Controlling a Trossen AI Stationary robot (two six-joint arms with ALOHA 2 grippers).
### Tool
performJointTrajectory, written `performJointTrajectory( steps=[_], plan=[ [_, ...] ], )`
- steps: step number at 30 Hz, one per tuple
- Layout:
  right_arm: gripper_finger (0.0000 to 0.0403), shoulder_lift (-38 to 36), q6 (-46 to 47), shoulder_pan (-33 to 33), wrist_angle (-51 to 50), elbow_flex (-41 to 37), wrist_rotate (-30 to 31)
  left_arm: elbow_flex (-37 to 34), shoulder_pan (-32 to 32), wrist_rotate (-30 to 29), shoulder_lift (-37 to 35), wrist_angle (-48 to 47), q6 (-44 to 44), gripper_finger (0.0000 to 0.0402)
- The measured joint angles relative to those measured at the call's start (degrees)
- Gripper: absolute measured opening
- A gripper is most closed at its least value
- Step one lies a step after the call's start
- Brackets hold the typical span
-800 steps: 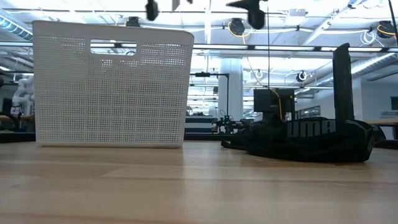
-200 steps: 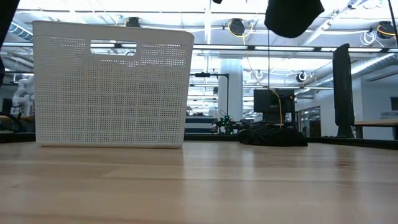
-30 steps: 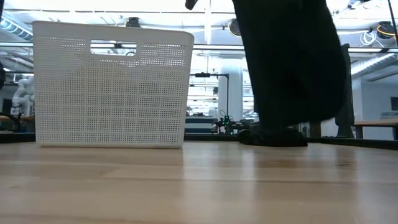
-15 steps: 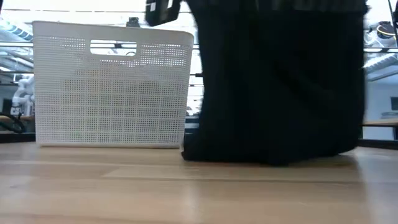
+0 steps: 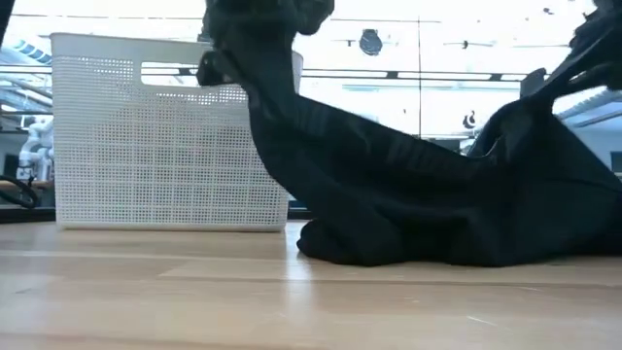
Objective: Sort clothes
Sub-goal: Put the bottom black shorts into the white laundry organizer
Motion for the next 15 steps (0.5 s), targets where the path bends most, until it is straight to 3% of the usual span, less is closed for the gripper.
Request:
performJointTrajectory(
  steps=[6,11,15],
  plan=[
    [0.0,0.1,-1.1,-7.7,-8.5,0.0,-7.8,0.0,2.6,4.0,1.7,0.4,1.5,0.0019],
    [0.0006,-0.1,-2.1,-11.2,-10.8,0.0,-10.9,0.0,3.7,4.6,2.2,0.7,4.3,0.0091],
    [0.0035,-0.1,-4.9,-12.5,-10.6,0.0,-15.7,0.0,4.2,4.0,2.2,0.4,4.0,0.0151]
  ],
)
